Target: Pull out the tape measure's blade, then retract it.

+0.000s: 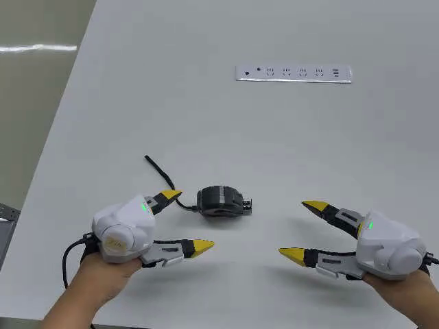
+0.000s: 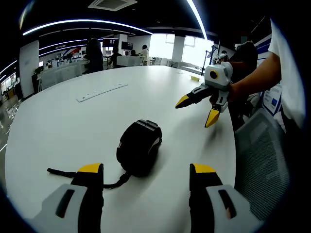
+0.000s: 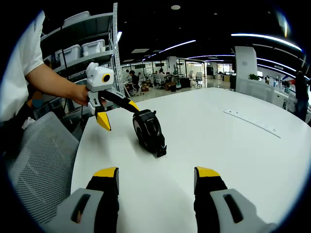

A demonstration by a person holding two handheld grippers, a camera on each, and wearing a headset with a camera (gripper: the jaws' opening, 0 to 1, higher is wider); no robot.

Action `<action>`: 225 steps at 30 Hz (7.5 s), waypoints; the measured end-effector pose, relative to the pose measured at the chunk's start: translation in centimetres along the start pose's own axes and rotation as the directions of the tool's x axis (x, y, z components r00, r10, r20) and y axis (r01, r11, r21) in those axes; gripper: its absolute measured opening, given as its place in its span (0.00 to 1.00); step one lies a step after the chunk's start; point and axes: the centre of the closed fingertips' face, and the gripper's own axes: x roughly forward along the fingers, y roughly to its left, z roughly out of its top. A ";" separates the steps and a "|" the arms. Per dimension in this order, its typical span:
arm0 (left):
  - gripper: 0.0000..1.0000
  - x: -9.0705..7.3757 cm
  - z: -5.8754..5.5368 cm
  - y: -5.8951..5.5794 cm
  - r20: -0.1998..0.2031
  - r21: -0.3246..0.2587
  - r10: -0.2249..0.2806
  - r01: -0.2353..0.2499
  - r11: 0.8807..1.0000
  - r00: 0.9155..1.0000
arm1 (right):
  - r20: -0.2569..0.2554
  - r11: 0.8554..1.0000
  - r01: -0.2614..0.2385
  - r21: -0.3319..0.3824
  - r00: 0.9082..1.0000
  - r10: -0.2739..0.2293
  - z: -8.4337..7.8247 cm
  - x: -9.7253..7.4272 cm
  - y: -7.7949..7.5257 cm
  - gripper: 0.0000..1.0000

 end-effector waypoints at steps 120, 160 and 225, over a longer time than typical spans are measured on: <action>0.31 5.6 -1.2 1.7 -0.089 0.079 -0.217 0.224 0.971 0.972 | -0.037 0.958 -0.270 -0.093 0.963 0.268 -0.6 9.8 -0.5 0.29; 0.30 5.8 -1.4 1.9 -0.095 0.083 -0.214 0.222 0.971 0.972 | 0.006 0.957 -0.272 -0.104 0.962 0.274 -1.0 10.1 -0.3 0.13; 0.29 5.8 -1.6 1.8 -0.100 0.086 -0.220 0.228 0.970 0.970 | 0.011 0.966 -0.247 -0.075 0.969 0.249 -1.8 7.9 -1.3 0.11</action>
